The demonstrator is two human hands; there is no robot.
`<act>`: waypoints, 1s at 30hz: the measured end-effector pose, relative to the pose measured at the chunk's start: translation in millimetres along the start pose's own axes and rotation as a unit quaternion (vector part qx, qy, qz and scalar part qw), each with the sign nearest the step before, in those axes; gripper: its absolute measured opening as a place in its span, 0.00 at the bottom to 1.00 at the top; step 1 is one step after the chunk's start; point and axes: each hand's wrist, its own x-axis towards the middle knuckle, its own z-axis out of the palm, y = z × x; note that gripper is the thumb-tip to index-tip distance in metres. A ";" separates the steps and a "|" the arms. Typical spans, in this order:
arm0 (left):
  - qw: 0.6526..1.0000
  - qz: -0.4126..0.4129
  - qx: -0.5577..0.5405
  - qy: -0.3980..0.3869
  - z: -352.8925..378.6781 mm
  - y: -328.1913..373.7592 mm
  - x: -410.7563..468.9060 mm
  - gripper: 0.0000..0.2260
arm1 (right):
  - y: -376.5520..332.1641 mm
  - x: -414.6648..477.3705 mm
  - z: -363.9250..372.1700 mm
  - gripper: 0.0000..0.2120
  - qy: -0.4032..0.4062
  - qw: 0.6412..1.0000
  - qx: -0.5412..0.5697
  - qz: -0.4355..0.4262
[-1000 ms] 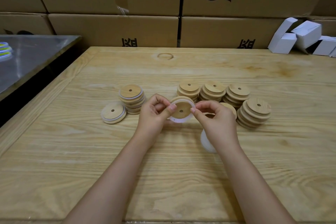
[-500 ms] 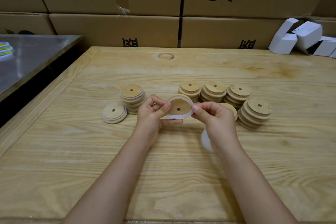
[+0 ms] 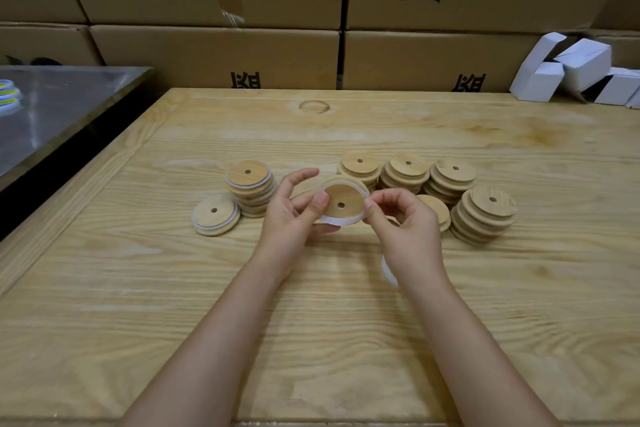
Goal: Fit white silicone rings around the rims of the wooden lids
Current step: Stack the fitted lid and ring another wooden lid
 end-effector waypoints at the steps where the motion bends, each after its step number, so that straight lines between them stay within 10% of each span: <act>1: 0.999 0.014 0.031 -0.002 -0.2 -0.6 0.2 0.13 | -0.2 0.0 -0.2 0.08 0.003 1.000 -0.004 -0.008; 13: 0.979 0.070 0.180 -0.061 8.4 -6.7 -6.2 0.05 | -1.0 -3.4 -0.8 0.03 -0.014 0.959 -0.206 -0.194; 30: 0.993 0.057 0.101 -0.033 3.6 -10.4 0.3 0.06 | 2.1 4.0 -3.7 0.11 -0.008 0.996 -0.072 -0.051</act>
